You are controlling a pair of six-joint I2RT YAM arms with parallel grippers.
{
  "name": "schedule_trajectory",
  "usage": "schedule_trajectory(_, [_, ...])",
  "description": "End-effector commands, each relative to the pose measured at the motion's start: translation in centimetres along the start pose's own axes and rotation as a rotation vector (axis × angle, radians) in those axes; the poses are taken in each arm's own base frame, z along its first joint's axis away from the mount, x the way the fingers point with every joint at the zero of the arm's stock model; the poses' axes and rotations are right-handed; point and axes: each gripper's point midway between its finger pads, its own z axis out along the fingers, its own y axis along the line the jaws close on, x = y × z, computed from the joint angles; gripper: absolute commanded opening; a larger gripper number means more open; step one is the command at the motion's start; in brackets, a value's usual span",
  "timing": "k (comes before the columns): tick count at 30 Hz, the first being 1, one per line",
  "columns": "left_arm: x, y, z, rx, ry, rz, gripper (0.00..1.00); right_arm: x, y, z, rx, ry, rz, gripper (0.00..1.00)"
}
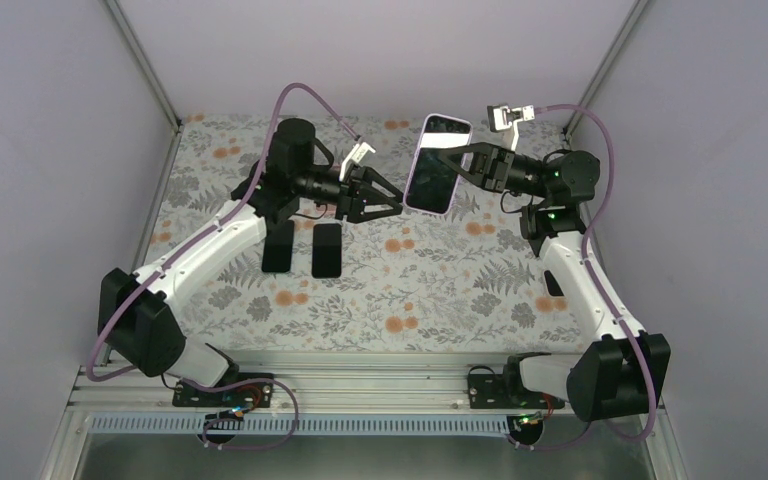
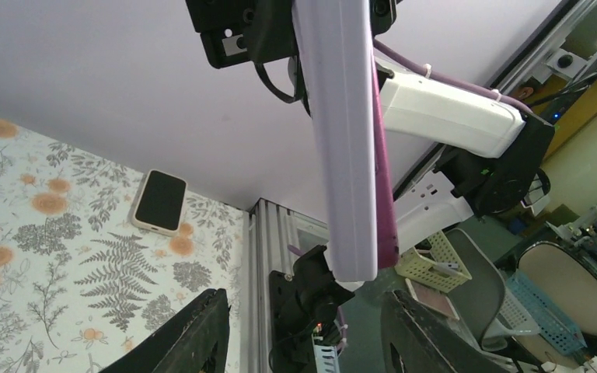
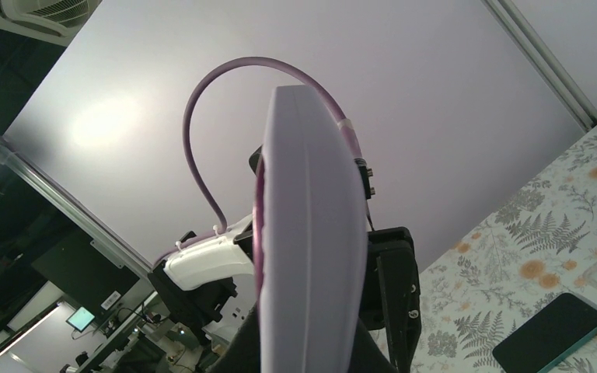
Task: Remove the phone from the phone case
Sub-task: Remove the phone case from the phone.
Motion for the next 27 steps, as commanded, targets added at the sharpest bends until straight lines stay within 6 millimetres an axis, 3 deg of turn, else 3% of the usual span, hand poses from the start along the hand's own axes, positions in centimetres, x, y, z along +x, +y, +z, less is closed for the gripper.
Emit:
schedule_trajectory(1, [-1.2, -1.4, -0.3, 0.029, -0.017, 0.039, 0.49, -0.6, 1.7, -0.3, -0.011, -0.033, -0.075, 0.04])
schedule_trajectory(7, [-1.6, -0.3, 0.0, -0.003, -0.02, 0.026, 0.48, -0.5, 2.0, -0.3, -0.009, -0.029, -0.09, 0.04])
schedule_trajectory(27, [-1.5, 0.5, -0.1, -0.032, -0.031, 0.002, 0.47, -0.1, 2.0, 0.3, -0.022, -0.015, -0.082, 0.04])
